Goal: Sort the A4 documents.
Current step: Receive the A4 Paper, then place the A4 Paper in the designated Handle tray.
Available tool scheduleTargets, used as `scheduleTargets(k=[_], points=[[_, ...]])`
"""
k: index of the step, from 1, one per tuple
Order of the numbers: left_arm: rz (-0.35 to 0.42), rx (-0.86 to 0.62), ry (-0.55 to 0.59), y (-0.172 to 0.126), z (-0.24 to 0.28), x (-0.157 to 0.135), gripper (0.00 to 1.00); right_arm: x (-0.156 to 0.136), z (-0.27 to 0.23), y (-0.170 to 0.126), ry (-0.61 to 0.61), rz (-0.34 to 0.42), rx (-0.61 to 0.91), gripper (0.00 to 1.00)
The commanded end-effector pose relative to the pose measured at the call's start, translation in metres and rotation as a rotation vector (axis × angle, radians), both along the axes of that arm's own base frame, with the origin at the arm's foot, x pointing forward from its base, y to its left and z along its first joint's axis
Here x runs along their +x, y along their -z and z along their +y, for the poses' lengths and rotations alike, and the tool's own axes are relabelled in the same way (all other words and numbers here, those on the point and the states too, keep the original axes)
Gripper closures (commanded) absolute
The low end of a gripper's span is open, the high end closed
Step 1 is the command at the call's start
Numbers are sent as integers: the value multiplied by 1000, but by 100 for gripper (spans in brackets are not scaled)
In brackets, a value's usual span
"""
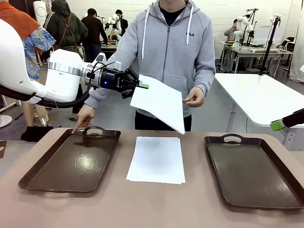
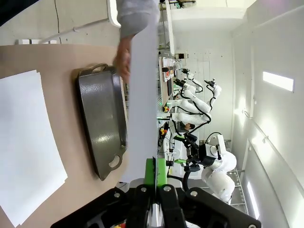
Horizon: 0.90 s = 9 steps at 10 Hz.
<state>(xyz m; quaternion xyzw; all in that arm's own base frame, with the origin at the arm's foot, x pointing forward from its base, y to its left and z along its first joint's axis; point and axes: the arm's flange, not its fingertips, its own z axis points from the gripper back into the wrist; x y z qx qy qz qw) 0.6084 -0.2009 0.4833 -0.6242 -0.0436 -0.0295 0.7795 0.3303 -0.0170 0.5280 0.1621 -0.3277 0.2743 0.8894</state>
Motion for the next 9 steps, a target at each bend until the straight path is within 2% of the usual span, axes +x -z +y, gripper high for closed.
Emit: scheduleTargets(k=[1,9], points=[[10,-1,-4,0,0,0,100,1,1,1,-9,2,8,0],[10,-1,-4,0,0,0,100,1,1,1,-9,2,8,0]])
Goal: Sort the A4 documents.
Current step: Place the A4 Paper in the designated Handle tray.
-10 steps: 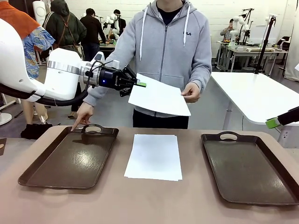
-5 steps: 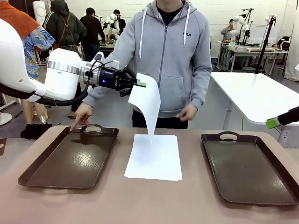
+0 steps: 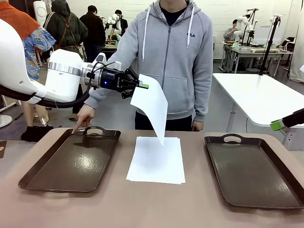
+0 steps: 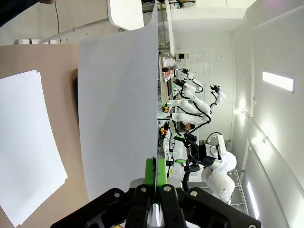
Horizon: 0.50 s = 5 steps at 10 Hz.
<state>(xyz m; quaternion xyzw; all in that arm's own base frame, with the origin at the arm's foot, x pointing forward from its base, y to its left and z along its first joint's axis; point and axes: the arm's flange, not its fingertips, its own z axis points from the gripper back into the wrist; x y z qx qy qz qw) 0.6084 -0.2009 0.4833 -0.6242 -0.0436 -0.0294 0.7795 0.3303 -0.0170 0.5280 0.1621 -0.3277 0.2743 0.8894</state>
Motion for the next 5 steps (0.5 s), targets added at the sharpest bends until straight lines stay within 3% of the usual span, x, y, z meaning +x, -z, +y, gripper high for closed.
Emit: scheduleTargets(k=[1,3,5], points=[[9,-1,-4,0,0,0,100,1,1,1,-9,2,8,0],[-16,54,43,-4,6,-11,99,1,1,1,-9,2,8,0],[-34,89,142,-27,25,-25,99,1,1,1,-9,2,8,0]])
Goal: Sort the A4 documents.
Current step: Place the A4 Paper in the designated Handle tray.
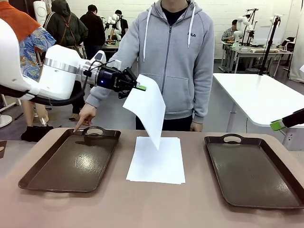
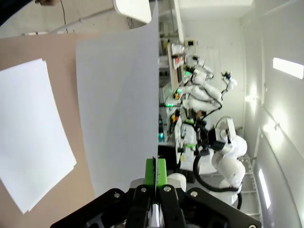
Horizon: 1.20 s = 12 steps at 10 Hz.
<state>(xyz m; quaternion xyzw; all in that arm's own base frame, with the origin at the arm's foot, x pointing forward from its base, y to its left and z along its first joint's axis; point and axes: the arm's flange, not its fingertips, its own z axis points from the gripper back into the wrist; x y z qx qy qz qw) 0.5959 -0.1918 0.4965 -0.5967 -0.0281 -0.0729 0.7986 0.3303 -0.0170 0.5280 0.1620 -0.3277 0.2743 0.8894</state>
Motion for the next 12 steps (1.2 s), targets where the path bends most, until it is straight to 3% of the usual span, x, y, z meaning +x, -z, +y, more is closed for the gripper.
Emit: scheduleTargets(k=[1,6,8,12], points=[[4,13,103,-22,28,-20,99,1,1,1,-9,2,9,0],[81,118,-24,-19,113,-65,99,1,1,1,-9,2,9,0],[84,143,-56,-4,144,-68,99,1,1,1,-9,2,9,0],[111,142,-26,33,165,-48,99,1,1,1,-9,2,9,0]])
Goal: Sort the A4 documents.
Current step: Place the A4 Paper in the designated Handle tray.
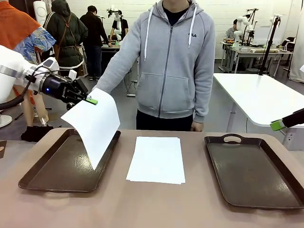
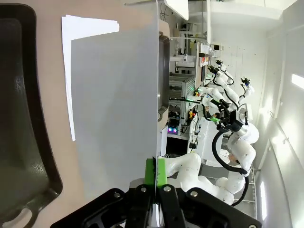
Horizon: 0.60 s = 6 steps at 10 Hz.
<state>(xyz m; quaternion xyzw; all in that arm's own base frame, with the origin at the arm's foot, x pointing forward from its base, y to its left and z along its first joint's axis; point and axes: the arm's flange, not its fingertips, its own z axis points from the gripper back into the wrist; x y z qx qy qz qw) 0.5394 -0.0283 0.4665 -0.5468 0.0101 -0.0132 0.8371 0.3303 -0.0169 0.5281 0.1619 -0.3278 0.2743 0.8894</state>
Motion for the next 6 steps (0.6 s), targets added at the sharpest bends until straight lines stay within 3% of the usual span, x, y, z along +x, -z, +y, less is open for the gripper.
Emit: scheduleTargets(k=[1,4,6], points=[[-7,18,48,12,6,17,99,1,1,1,-9,2,9,0],[-31,81,-17,27,21,31,99,1,1,1,-9,2,9,0],[4,143,-45,41,28,34,99,1,1,1,-9,2,9,0]])
